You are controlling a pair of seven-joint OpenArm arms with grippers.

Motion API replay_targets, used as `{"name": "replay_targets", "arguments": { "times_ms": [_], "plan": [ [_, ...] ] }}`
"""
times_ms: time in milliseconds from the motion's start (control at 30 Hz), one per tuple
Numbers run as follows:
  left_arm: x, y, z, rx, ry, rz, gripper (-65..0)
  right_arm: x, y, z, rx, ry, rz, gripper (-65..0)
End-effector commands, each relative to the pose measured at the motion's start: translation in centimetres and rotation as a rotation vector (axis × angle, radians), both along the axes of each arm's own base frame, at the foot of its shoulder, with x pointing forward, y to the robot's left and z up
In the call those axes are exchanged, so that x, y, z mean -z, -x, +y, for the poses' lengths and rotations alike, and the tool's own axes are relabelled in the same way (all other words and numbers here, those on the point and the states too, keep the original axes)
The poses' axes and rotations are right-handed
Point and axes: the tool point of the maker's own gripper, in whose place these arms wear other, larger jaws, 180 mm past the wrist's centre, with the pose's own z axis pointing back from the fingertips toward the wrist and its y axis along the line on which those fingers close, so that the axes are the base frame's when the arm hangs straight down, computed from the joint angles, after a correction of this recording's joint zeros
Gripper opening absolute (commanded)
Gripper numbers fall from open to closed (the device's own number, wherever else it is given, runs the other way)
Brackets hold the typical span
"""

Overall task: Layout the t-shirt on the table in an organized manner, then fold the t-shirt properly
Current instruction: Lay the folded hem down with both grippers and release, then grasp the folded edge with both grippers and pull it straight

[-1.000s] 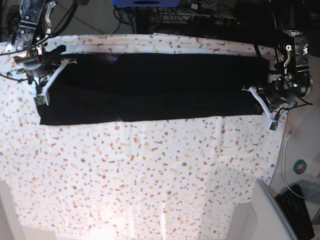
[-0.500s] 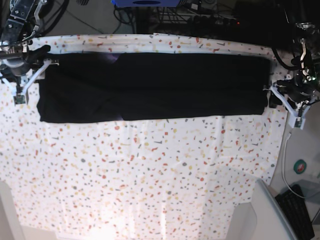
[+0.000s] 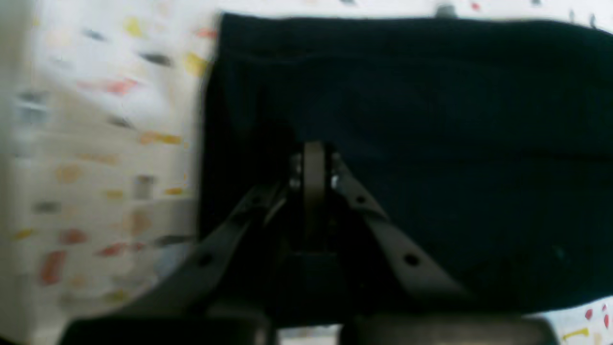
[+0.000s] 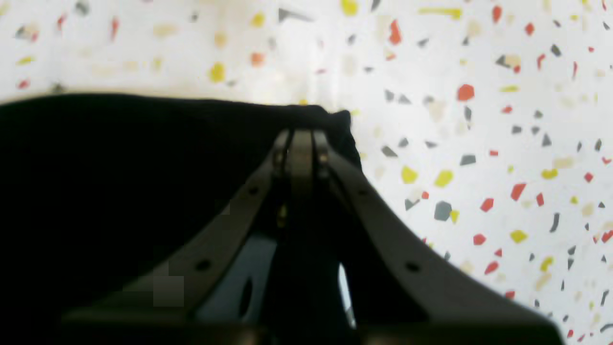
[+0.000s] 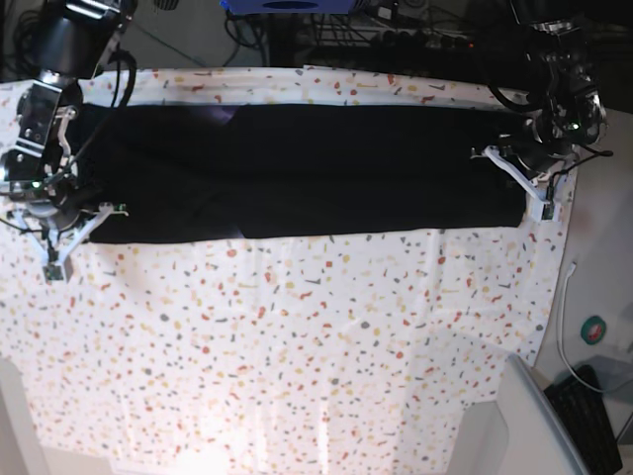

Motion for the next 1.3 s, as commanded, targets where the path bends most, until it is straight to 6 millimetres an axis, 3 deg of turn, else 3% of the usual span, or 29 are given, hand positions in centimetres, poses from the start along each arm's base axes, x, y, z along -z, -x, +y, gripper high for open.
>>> {"name": "replay_targets", "arguments": {
  "times_ms": [0, 267, 333, 433, 500, 567, 633, 867, 967, 1067, 1267],
  "plan": [
    [-0.6, -0.4, 1.0, -0.009, -0.014, -0.019, -65.0, -0.9, -1.2, -0.9, 0.005, 0.013, -0.034, -65.0],
    [0.7, -0.3, 1.9, -0.021, -0.006, 0.024, -65.0, 3.4, -0.9, -2.8, 0.036, -0.041, 0.038, -65.0],
    [0.2, -0.8, 1.8, -0.015, -0.011, 0.008, -65.0, 2.5, -1.4, -3.0, 0.032, -0.025, 0.009, -65.0],
    [-2.1, -2.0, 1.7, 0.010, -0.045, -0.055, -65.0, -0.3, -1.4, -3.5, 0.020, 0.036, -0.067, -65.0],
    [-3.7, -2.1, 1.6, 0.025, -0.071, -0.093, -65.0, -2.7, -1.5, -2.5, 0.009, 0.061, -0.116, -65.0],
    [-4.0, -1.6, 1.2, 0.049, -0.086, -0.094, -65.0, -4.3, -1.5, -1.8, 0.002, 0.081, -0.133, -65.0],
    [-3.1, -1.3, 0.8, 0.055, -0.072, -0.072, -65.0, -3.6, -1.2, -1.0, 0.002, 0.060, -0.111, -65.0],
    [1.8, -1.6, -1.9, 0.095, -0.009, 0.059, -65.0, 3.0, 0.6, 0.0, 0.026, -0.055, 0.061, -65.0],
    [1.6, -3.6, -2.9, 0.113, -0.005, 0.045, -65.0, 4.5, 1.0, -1.5, 0.058, -0.049, 0.071, -65.0],
    [0.8, -5.5, -3.8, 0.125, -0.009, 0.015, -65.0, 4.4, 1.1, -3.8, 0.125, -0.007, 0.058, -65.0],
    [0.2, -6.1, -4.4, 0.138, -0.009, -0.005, -65.0, 3.7, 0.4, -4.2, 0.111, 0.008, 0.027, -65.0]
  ]
}}
